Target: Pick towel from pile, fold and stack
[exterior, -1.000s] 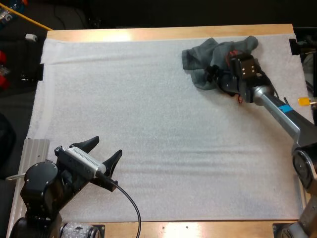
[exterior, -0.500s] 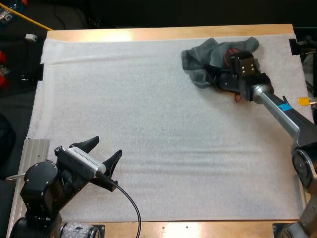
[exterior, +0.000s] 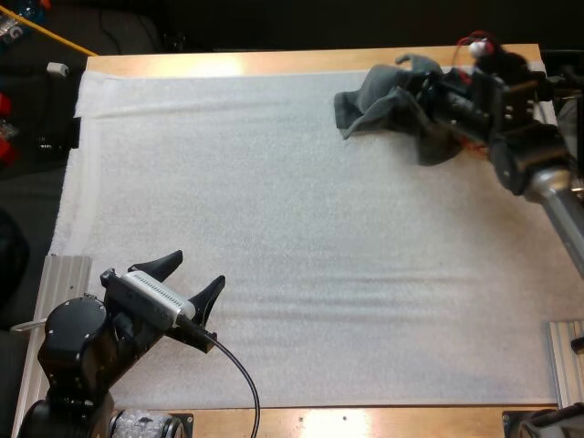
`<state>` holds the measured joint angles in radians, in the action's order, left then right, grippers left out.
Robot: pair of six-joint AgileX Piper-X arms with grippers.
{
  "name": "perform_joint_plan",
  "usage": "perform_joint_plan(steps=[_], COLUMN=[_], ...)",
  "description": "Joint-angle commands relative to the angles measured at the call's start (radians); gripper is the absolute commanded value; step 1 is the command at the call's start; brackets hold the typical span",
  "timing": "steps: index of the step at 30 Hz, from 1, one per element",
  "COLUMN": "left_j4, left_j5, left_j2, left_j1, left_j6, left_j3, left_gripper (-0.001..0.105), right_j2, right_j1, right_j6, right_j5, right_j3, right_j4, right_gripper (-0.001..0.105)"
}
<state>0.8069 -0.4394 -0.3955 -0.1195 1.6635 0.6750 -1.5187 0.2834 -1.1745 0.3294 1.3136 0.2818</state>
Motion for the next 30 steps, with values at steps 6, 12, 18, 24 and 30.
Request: perform_joint_plan(steps=[6,12,18,24,30], left_j4=[-0.005,-0.005,-0.005,-0.005,-0.005], left_j5=[-0.007,-0.007,0.003,0.063,0.063], left_j2=[0.000,0.000,0.000,0.000,0.000], left_j1=[-0.005,-0.005,-0.005,-0.005,-0.005], left_j6=[-0.008,-0.008,-0.008,-0.008,-0.008], left_j3=[0.006,0.006,0.006,0.006,0.006], left_gripper=[0.064,0.064,0.064,0.064,0.064], right_j2=[0.138,0.225,0.255,0.224,0.118], right_j1=[0.002,0.002,0.014,0.160,0.314], right_j6=[-0.049,-0.156,-0.215,-0.221,-0.163], right_j5=[0.043,0.055,0.055,0.005,-0.065], right_j3=[0.012,0.012,0.012,0.007,0.008], right_j4=[0.120,0.336,0.535,0.542,0.387], right_gripper=[0.000,0.000,0.000,0.000,0.000])
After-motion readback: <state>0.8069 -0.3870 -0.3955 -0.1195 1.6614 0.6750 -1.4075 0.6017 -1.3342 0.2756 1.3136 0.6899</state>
